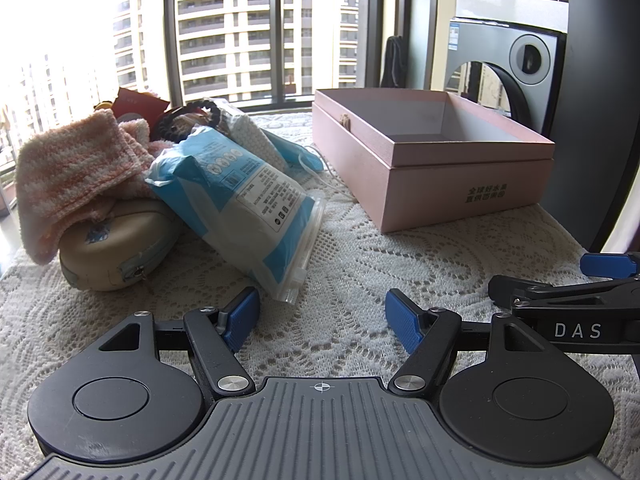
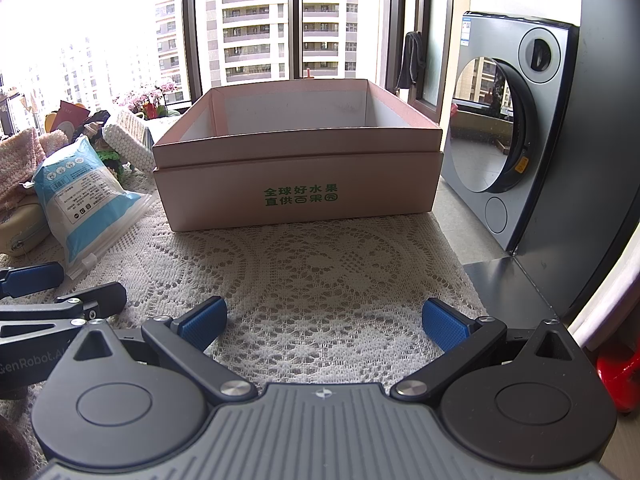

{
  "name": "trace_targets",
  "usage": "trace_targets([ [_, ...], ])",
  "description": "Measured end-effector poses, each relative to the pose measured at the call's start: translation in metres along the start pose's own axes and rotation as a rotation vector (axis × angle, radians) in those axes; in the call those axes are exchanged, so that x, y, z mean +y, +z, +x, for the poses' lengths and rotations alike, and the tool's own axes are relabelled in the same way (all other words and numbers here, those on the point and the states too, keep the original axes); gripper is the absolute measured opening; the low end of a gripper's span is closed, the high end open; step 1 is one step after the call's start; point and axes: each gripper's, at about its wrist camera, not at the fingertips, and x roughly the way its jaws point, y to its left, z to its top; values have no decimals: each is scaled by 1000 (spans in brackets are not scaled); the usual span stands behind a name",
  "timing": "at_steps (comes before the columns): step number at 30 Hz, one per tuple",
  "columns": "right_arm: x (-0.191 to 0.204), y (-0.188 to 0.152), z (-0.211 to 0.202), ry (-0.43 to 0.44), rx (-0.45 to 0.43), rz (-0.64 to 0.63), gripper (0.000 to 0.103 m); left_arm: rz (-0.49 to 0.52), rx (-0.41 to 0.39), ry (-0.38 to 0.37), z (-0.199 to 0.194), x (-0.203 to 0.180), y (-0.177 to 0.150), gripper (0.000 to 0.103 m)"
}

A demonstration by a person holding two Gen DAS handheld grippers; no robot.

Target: Organize soft objects

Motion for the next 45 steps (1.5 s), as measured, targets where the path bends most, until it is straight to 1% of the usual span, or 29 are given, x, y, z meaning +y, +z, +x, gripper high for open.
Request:
trace_targets([
  [35, 2, 0, 1, -8, -1, 8, 103, 5, 0, 4, 0, 0, 0, 75],
  [40, 2, -1, 0, -4, 0, 7, 103, 1, -1, 0, 0, 0, 0, 74],
  [42, 0, 1, -1, 18, 21, -11, 103, -6, -4, -12, -2, 2, -2, 73],
  [45, -2, 8, 2, 49, 82, -31, 103, -36, -14, -52, -10, 12, 0, 73],
])
